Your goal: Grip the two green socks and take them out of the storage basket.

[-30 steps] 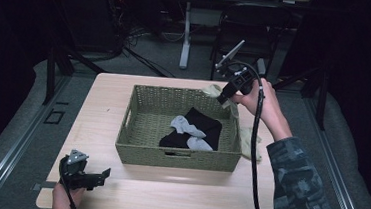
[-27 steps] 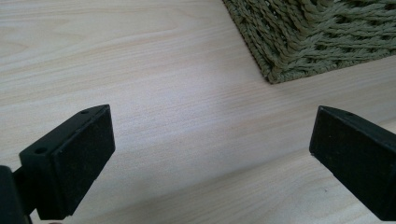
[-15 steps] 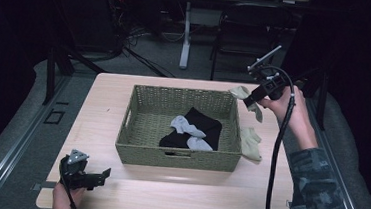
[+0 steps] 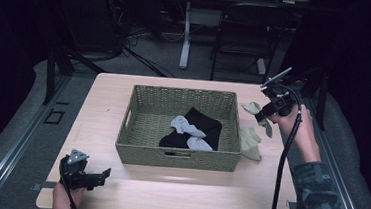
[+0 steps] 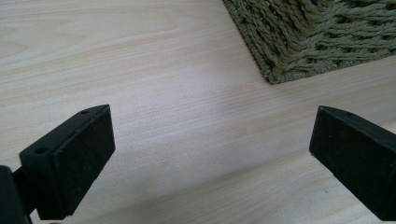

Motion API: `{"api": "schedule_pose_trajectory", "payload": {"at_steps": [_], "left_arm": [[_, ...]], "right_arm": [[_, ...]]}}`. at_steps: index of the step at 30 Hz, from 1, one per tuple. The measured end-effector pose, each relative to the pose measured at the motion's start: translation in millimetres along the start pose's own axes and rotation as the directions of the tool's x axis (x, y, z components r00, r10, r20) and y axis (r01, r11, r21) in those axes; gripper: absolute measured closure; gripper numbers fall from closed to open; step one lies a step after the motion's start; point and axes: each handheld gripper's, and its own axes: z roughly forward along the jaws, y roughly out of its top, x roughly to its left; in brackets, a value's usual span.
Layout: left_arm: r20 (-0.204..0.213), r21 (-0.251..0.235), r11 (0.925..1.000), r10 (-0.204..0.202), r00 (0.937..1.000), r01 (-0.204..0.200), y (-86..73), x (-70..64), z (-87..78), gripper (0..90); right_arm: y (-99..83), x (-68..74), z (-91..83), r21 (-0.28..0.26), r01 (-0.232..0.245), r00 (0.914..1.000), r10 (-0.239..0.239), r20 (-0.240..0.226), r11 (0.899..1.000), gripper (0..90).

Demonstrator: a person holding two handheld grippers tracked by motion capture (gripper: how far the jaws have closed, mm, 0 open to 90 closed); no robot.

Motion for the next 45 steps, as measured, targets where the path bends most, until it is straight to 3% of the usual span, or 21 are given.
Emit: {"api": "schedule_pose_trajectory", "payload": {"at_steps": [6, 7, 12, 15, 24, 27, 28, 30, 33, 37, 39, 42, 45], "left_arm": [[0.001, 0.002, 1.0, 0.0, 1.0, 0.0, 0.0, -0.1, 0.1, 0.2], [0.004, 0.003, 1.0, 0.002, 1.0, -0.002, 0.0, -0.2, 0.3, 0.1], [0.004, 0.003, 1.0, 0.001, 1.0, -0.001, 0.0, -0.1, 0.5, 0.2], [0.004, 0.003, 1.0, 0.002, 1.0, -0.002, 0.1, -0.2, 0.5, 0.1], [0.005, 0.004, 1.0, 0.004, 1.0, -0.004, 0.1, -0.3, 0.7, 0.2], [0.005, 0.004, 1.0, 0.002, 1.0, -0.002, 0.0, -0.1, 0.8, 0.2], [0.005, 0.004, 1.0, 0.001, 1.0, -0.001, 0.0, -0.1, 0.8, 0.2], [0.005, 0.004, 1.0, 0.003, 1.0, -0.003, 0.0, -0.1, 0.9, 0.1], [0.005, 0.003, 1.0, 0.001, 1.0, -0.001, 0.0, -0.1, 0.7, 0.1], [0.005, 0.003, 1.0, 0.003, 1.0, -0.003, 0.1, -0.1, 0.8, 0.2], [0.005, 0.003, 1.0, 0.003, 1.0, -0.003, 0.1, -0.1, 0.8, 0.1], [0.004, 0.003, 1.0, 0.001, 1.0, -0.001, 0.0, -0.1, 0.7, 0.1], [0.004, 0.003, 1.0, 0.002, 1.0, -0.002, 0.1, -0.2, 0.7, 0.1]], "right_arm": [[-13.0, -8.5, 26.2, 0.017, -0.038, 0.9991, 0.038, -0.017, 0.999, 70.3], [-18.2, -11.2, 38.6, 0.015, -0.062, 0.9979, 0.062, -0.018, 0.998, 70.3], [-28.8, -22.7, 66.3, 0.062, -0.079, 0.9963, 0.081, -0.029, 0.995, 70.3], [-35.4, -27.3, 82.0, 0.052, -0.125, 0.9915, 0.126, -0.031, 0.991, 70.1], [-44.1, -40.3, 109.9, 0.05, -0.175, 0.9832, 0.177, -0.042, 0.983, 68.2], [-44.7, -41.3, 112.4, 0.055, -0.174, 0.9835, 0.176, -0.041, 0.983, 64.4], [-44.2, -42.7, 112.0, 0.075, -0.158, 0.9857, 0.162, -0.048, 0.985, 55.8], [-44.9, -40.7, 112.9, 0.048, -0.181, 0.9819, 0.183, -0.047, 0.982, 52.0], [-44.4, -36.1, 102.2, 0.025, -0.152, 0.9873, 0.153, -0.041, 0.988, 37.5], [-46.2, -30.6, 91.8, 0.001, -0.137, 0.9897, 0.137, -0.043, 0.991, 29.2], [-49.7, -25.7, 81.6, -0.018, -0.119, 0.9902, 0.118, -0.075, 0.993, 18.6], [-53.0, -20.6, 74.8, -0.041, -0.113, 0.9912, 0.11, -0.073, 0.993, 14.8], [-60.3, -11.7, 61.9, -0.072, -0.075, 0.9943, 0.069, -0.081, 0.995, 11.2]]}}
